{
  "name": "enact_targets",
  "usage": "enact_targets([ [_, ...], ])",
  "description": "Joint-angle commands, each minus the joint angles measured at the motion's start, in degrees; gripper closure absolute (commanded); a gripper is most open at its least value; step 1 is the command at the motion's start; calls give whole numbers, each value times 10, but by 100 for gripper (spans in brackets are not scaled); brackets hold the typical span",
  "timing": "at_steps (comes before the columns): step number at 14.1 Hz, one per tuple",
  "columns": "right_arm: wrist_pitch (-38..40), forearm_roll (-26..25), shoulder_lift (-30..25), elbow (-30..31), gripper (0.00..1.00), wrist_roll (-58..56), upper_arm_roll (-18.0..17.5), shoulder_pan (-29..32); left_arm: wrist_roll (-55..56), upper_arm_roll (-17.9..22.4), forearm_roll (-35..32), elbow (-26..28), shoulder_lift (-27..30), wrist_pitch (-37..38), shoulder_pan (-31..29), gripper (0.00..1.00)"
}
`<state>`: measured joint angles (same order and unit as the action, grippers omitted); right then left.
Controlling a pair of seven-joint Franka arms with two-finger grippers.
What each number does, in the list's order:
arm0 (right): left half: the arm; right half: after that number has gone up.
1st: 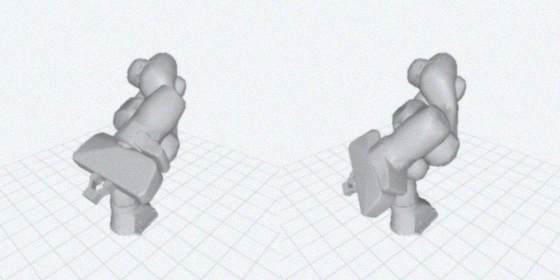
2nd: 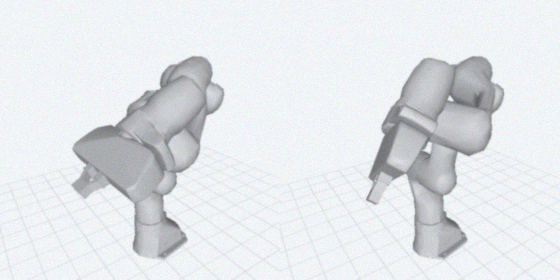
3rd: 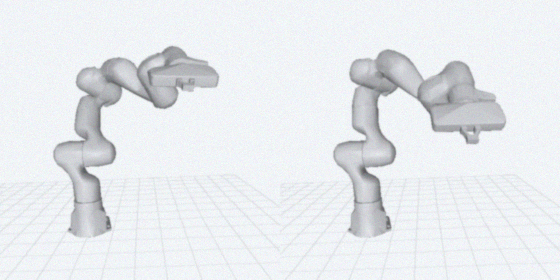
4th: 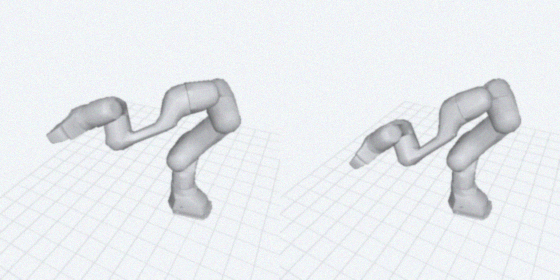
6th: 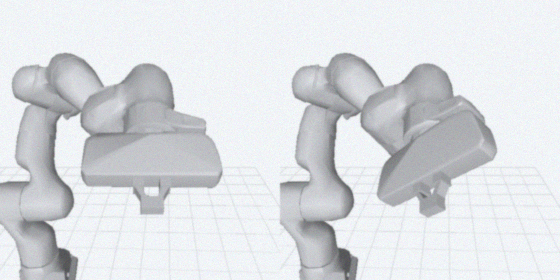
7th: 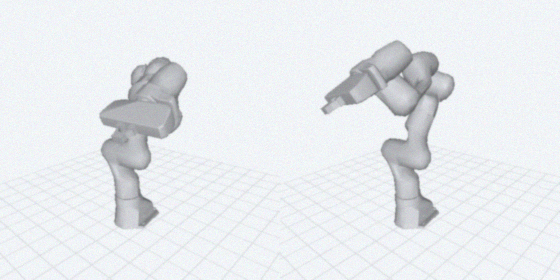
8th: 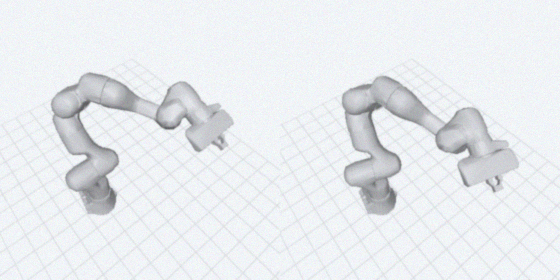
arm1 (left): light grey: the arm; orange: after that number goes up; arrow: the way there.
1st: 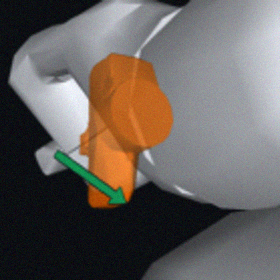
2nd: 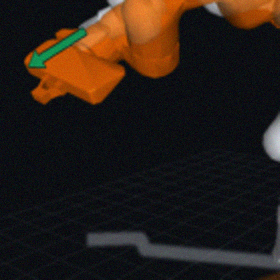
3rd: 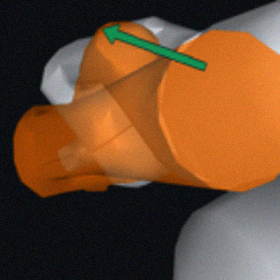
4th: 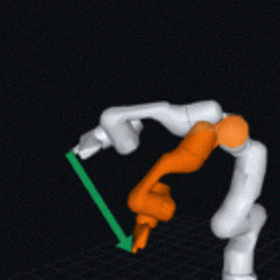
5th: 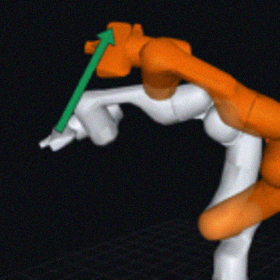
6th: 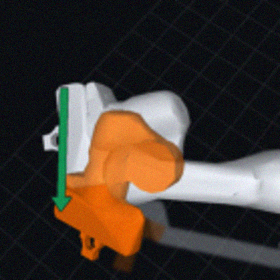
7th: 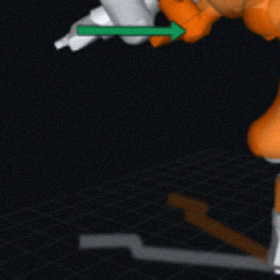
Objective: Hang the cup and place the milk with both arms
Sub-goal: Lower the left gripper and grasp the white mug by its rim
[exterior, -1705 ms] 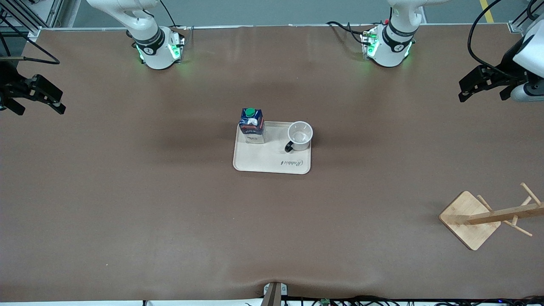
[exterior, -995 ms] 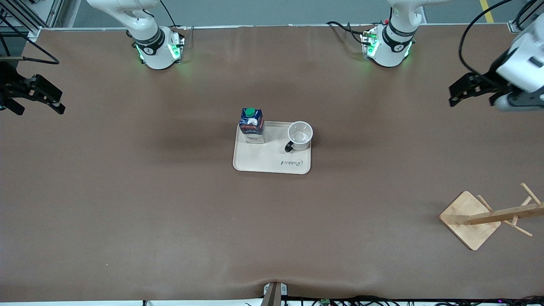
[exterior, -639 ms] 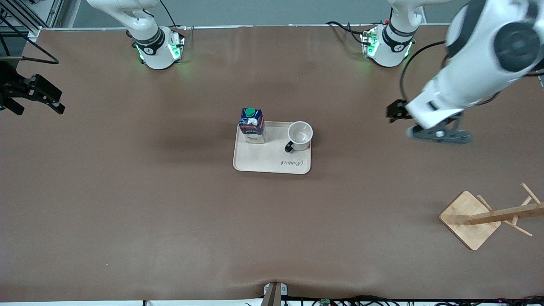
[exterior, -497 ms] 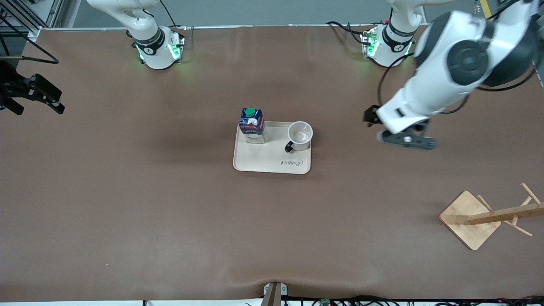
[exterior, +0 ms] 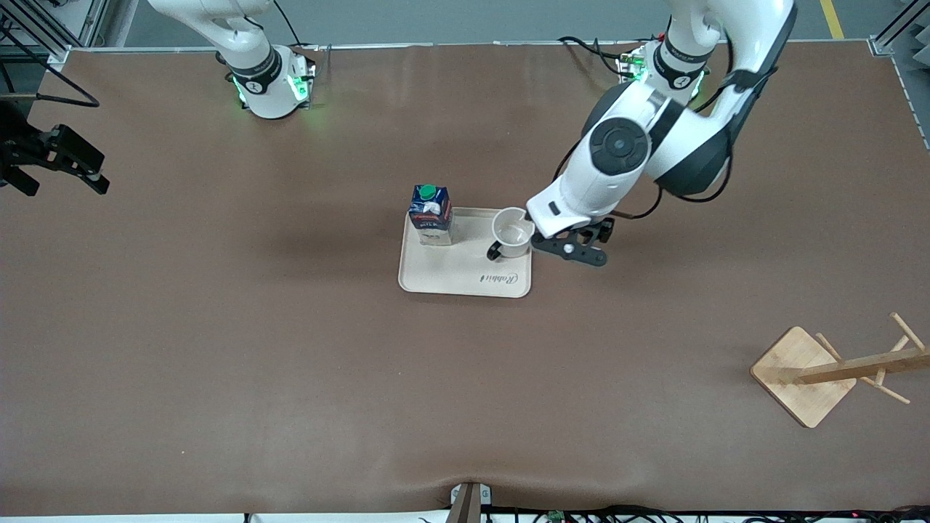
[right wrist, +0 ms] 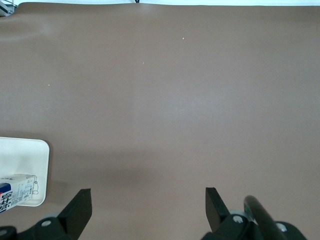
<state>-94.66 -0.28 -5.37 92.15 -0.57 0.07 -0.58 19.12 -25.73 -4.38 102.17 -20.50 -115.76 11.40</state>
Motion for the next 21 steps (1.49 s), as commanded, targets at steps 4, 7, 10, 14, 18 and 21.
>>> enact_targets([
  [4, 7, -11, 9, -11, 0, 7, 3, 2, -1, 0, -37, 5, -66, -26, 42, 10],
  [7, 2, -13, 26, -11, 0, 7, 5, 6, 0, 0, -57, 28, -88, -64, 49, 22],
  [10, -10, -15, 47, -12, 0, 7, 5, 8, -4, 0, -82, 35, -110, -76, 56, 49],
  [14, -18, -16, 50, -12, 0, 7, 5, 9, -5, 0, -94, 29, -136, -102, 54, 99],
  [18, -51, -15, 58, -12, 0, 7, 6, 15, 2, 1, -90, 22, -123, -97, 42, 100],
  [21, -51, -16, 60, -14, 0, 7, 6, 15, 0, 0, -84, -4, -93, -91, 23, 100],
])
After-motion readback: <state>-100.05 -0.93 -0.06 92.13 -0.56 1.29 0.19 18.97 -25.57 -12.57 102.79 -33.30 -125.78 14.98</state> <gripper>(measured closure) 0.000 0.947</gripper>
